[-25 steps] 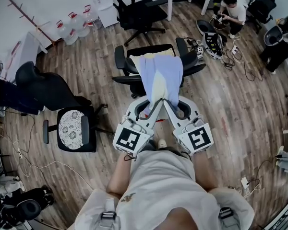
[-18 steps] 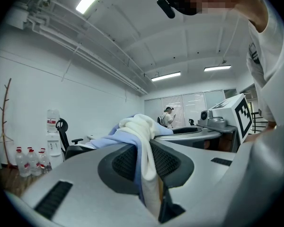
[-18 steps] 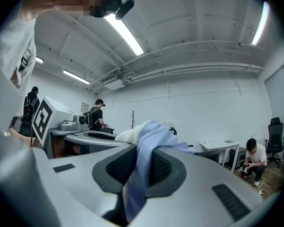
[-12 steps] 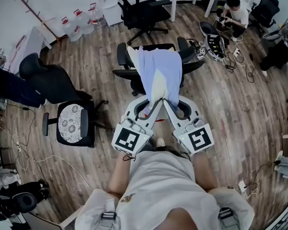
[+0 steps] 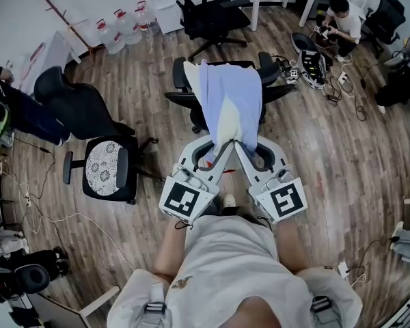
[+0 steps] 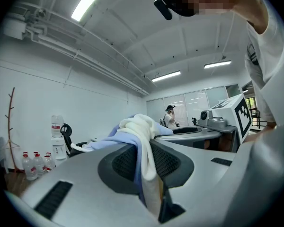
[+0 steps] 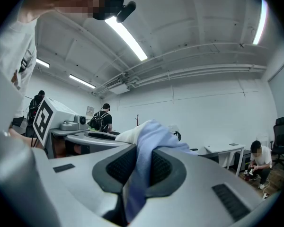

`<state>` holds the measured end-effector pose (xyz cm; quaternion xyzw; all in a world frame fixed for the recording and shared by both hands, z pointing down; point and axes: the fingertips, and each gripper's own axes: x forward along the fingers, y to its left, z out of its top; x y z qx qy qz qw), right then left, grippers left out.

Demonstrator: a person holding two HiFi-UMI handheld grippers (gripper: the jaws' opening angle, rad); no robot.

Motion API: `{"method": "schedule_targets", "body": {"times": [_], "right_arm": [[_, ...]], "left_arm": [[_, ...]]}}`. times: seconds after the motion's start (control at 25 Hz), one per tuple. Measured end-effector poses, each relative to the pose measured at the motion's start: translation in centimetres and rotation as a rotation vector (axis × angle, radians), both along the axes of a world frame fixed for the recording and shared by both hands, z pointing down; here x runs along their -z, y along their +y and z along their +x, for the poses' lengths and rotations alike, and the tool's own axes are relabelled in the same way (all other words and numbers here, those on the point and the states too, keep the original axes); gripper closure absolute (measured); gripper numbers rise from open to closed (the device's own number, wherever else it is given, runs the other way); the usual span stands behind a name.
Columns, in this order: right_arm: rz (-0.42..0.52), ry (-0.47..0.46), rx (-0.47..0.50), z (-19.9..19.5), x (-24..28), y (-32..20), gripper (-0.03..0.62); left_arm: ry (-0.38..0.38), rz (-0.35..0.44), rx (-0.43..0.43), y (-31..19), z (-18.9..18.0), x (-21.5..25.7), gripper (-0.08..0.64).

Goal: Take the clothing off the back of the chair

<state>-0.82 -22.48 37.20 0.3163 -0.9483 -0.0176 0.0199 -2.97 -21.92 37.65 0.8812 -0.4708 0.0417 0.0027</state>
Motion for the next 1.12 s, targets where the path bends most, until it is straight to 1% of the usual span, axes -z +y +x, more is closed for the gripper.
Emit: {"method": "schedule_targets", "body": {"times": [0.32,0.44,0.56,0.64,0.76,0.84,0.96,1.12], "right_arm": [[0.020,-0.021,0.021,0.7,0.7,1.1,0.529],[0.009,-0.034,0.032,0.6,0.7,1.6,0.529],[0.005,-0.002,0.025,0.6,0.8,1.8,0.529],[0.016,-0.004,0.027,0.5,1.0,2.0,0.529],[0.005,0.033,0.019,0.6,0.4,2.3,0.529],[0.019,0.017,0.025,0.4,0.7,2.7,0.529],[0.061,-0.036,0.034,0.2,1.8,3.4,0.529],[0.067,-0.030,0.021,-0.2,2.0,4.1,0.529]], "left_arm": [[-0.003,0.008,0.008,1.0,0.8,0.7,0.480],[-0.003,0.009,0.012,1.3,0.7,0.9,0.479],[0.000,0.012,0.014,1.7,0.6,1.1,0.479],[0.002,0.015,0.013,1.9,0.5,1.2,0.480],[0.002,0.023,0.011,2.3,0.4,1.4,0.479],[0.002,0.026,0.007,2.6,0.2,1.5,0.479],[0.005,0.025,0.000,3.2,0.3,1.8,0.479],[0.007,0.031,-0.014,3.9,-0.2,2.0,0.480]]}}
